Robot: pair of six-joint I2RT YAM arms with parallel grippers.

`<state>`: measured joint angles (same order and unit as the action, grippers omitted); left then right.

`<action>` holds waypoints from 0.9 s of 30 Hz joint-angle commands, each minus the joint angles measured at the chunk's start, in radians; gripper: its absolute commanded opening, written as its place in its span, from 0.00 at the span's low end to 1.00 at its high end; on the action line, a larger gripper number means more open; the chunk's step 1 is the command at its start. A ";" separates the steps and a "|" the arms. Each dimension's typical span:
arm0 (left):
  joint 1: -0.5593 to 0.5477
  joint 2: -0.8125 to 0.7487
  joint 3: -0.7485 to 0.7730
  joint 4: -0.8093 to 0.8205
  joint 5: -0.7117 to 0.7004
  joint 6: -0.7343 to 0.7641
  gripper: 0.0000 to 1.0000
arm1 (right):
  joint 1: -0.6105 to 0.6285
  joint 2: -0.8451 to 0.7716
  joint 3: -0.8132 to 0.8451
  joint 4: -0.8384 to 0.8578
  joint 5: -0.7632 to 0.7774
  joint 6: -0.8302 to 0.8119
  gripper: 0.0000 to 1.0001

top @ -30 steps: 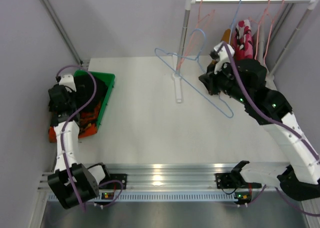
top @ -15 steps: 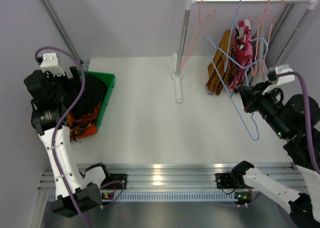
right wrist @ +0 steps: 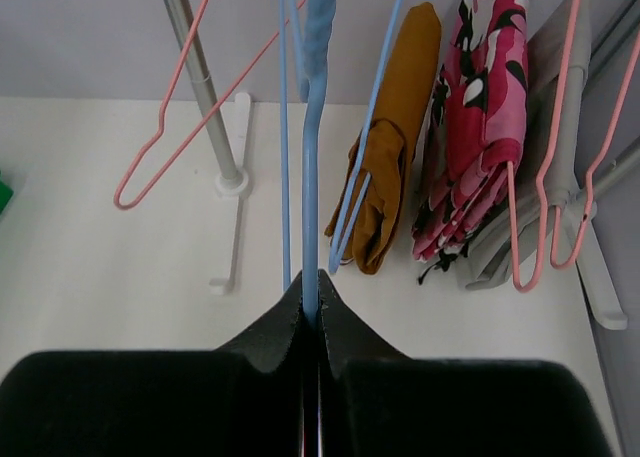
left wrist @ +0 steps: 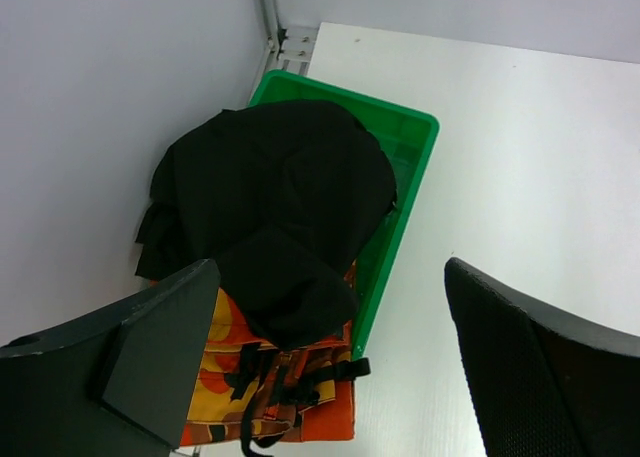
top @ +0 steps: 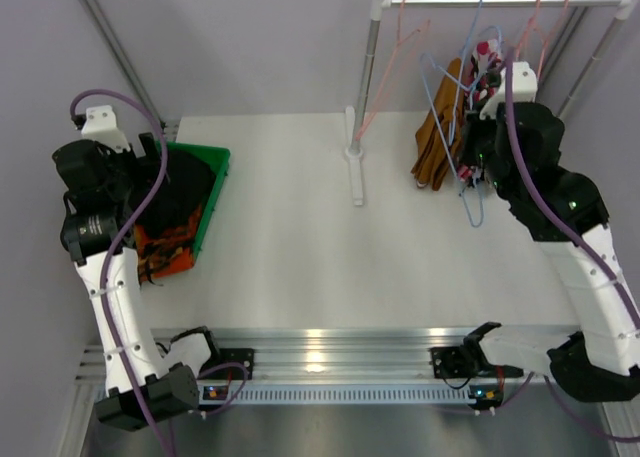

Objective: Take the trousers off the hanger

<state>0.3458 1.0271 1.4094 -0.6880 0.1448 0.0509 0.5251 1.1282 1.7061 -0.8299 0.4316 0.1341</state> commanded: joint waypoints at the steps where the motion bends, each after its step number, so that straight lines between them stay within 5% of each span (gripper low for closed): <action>1: -0.016 0.011 0.048 -0.047 -0.114 -0.005 0.99 | -0.014 0.122 0.121 0.038 0.116 -0.019 0.00; 10: -0.070 0.002 0.048 -0.039 -0.266 -0.031 0.99 | -0.010 0.452 0.414 0.099 0.317 -0.125 0.00; 27: -0.125 -0.065 0.002 -0.008 -0.157 -0.031 0.99 | -0.053 0.768 0.578 0.411 0.377 -0.419 0.00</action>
<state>0.2264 0.9665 1.4246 -0.7261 -0.0296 0.0330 0.5091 1.8732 2.2253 -0.5709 0.7517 -0.2062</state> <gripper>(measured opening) 0.989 0.004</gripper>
